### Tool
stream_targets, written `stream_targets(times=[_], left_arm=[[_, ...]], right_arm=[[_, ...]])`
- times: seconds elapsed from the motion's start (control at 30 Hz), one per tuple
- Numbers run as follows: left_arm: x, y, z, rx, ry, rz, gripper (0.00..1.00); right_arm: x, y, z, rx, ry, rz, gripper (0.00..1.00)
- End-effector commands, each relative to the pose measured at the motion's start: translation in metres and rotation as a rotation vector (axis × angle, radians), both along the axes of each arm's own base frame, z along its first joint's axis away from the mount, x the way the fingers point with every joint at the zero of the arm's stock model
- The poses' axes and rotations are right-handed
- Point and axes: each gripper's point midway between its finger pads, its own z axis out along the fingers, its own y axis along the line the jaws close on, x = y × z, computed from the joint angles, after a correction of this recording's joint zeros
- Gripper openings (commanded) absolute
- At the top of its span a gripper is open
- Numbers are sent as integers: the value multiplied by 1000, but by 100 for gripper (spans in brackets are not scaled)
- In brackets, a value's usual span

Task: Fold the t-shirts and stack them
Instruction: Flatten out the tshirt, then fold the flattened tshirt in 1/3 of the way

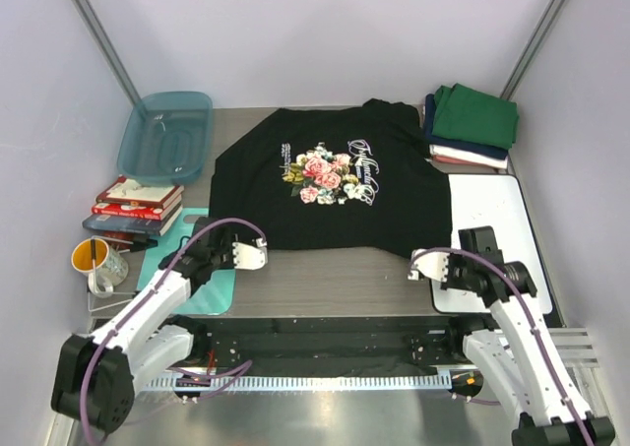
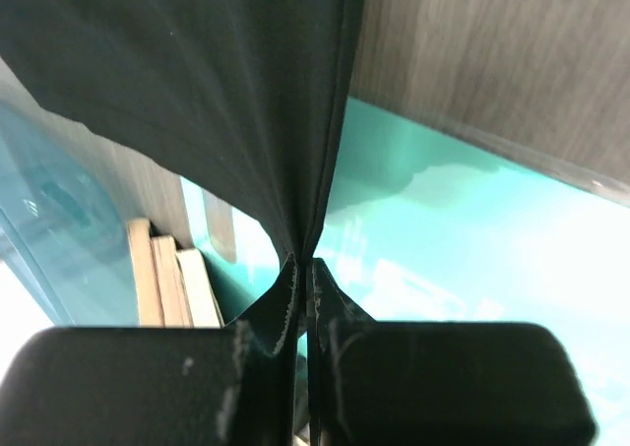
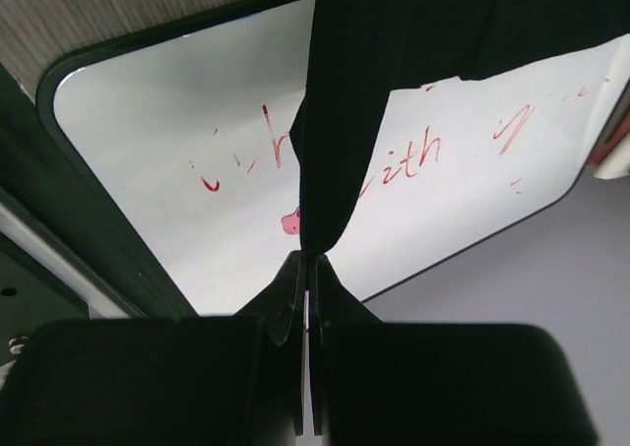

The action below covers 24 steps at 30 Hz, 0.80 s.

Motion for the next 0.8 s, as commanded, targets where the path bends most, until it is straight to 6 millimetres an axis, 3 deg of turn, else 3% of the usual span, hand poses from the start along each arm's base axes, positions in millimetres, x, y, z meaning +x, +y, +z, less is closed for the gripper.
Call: stream_targets(times=[0.0,0.1,0.2,0.3,0.4,0.43,0.5,0.53,0.6,0.63,0.67,0.7,0.77], left_arm=[[-39,16,-8,19,116,59,0],[-59,26,-18,64,165,59,0],[-71,30,-16,69,178,50,0],[-72,26,-4,47,154,35,0],[-47,22,13,16,48,66,0],[-39,21,16,13,26,73,0],[-20,18,27,-1,-53,89,0],[-14,18,29,4,-67,96,0],[0,20,39,13,-126,115,0],[4,21,42,14,-144,122,0],[8,21,47,16,-167,125,0],[10,22,50,19,-182,137,0],[15,24,58,10,-217,155,0]], right_arm=[[-22,-5,16,-51,-34,86,1],[-35,-5,22,-49,-60,107,1],[-48,-5,25,-38,-52,112,1],[-47,-3,35,-29,-86,113,1],[-20,1,46,-11,-196,101,1],[2,4,60,8,-295,84,1],[23,6,62,12,-348,75,1],[42,8,77,23,-442,66,1],[60,9,79,26,-485,55,1],[76,11,91,25,-559,65,1],[82,12,93,21,-592,76,1],[86,12,81,2,-596,91,1],[100,13,88,-27,-667,115,1]])
